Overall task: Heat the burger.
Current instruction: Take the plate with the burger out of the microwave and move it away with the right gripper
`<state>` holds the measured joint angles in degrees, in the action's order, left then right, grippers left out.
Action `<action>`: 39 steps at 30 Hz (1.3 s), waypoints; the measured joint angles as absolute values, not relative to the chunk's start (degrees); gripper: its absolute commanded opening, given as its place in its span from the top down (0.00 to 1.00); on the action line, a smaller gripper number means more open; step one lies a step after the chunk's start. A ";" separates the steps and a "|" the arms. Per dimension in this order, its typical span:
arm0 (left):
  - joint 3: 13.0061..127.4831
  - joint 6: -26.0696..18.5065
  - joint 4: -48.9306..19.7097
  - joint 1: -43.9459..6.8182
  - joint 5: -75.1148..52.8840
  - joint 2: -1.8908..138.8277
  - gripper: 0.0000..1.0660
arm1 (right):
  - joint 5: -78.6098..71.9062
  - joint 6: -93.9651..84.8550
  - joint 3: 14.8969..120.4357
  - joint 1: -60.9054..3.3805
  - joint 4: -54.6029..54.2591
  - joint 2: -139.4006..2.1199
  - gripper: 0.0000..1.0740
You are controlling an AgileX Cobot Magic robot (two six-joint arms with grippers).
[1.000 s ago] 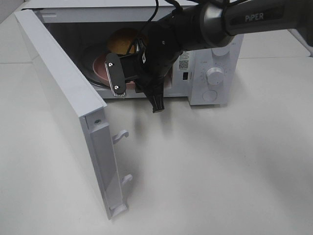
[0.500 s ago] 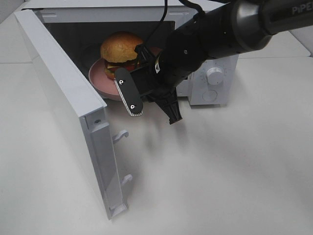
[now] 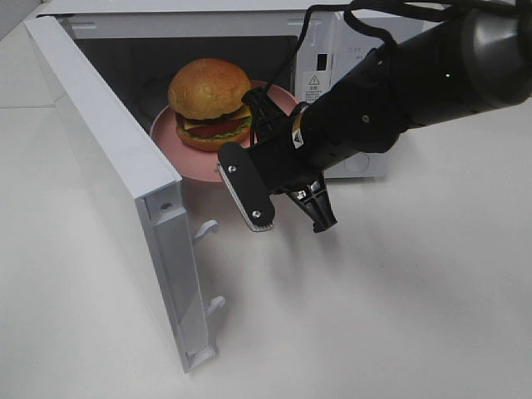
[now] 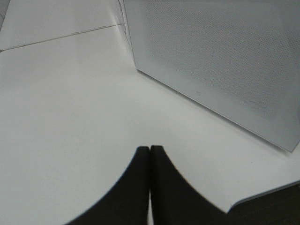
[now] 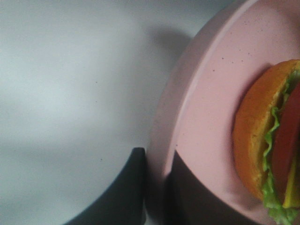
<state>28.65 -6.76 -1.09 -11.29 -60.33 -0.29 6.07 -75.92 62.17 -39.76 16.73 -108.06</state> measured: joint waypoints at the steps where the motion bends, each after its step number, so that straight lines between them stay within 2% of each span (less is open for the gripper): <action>1: 28.65 -6.76 -1.09 -11.29 -60.33 -0.29 1.00 | 6.07 -75.92 62.17 -39.76 16.73 -108.06 1.00; 16: 28.65 -6.76 -1.09 -11.29 -60.33 -0.29 1.00 | 5.16 -76.09 52.37 -39.76 17.48 -102.56 1.00; 39: 28.65 -6.76 -1.09 -11.29 -60.33 -0.29 1.00 | 4.35 -74.83 35.47 -39.71 17.48 -86.80 1.00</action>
<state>28.65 -6.76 -1.09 -11.29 -60.33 -0.29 4.35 -74.83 35.47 -39.71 17.48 -86.80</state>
